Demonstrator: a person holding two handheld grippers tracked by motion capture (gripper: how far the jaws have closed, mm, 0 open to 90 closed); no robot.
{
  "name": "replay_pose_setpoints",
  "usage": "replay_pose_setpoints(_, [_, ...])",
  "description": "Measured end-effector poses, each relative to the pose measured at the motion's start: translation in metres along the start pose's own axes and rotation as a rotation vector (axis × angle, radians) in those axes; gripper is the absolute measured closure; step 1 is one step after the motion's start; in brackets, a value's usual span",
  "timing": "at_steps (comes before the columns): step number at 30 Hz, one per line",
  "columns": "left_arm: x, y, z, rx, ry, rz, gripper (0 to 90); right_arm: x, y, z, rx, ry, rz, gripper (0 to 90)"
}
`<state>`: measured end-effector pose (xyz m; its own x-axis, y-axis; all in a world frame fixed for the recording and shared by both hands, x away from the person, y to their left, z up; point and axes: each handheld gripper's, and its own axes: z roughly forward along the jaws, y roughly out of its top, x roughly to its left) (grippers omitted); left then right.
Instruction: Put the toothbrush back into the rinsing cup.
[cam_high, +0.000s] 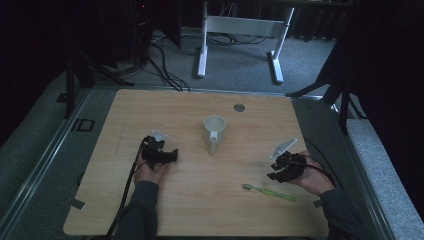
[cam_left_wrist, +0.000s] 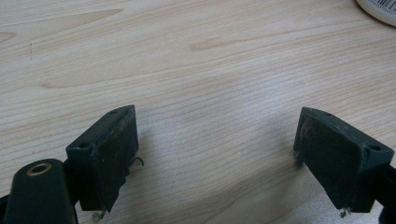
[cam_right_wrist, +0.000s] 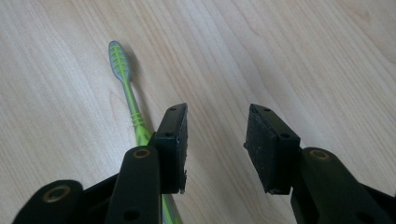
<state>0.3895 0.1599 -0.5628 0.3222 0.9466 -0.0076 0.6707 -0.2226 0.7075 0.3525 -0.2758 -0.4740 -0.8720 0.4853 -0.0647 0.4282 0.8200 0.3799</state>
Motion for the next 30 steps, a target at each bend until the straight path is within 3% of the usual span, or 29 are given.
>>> replay_pose_setpoints(30, [0.0,0.0,0.0,0.0,0.0,0.0,14.3,0.0051,0.0069,0.0063,0.077,0.045,-0.062,58.5])
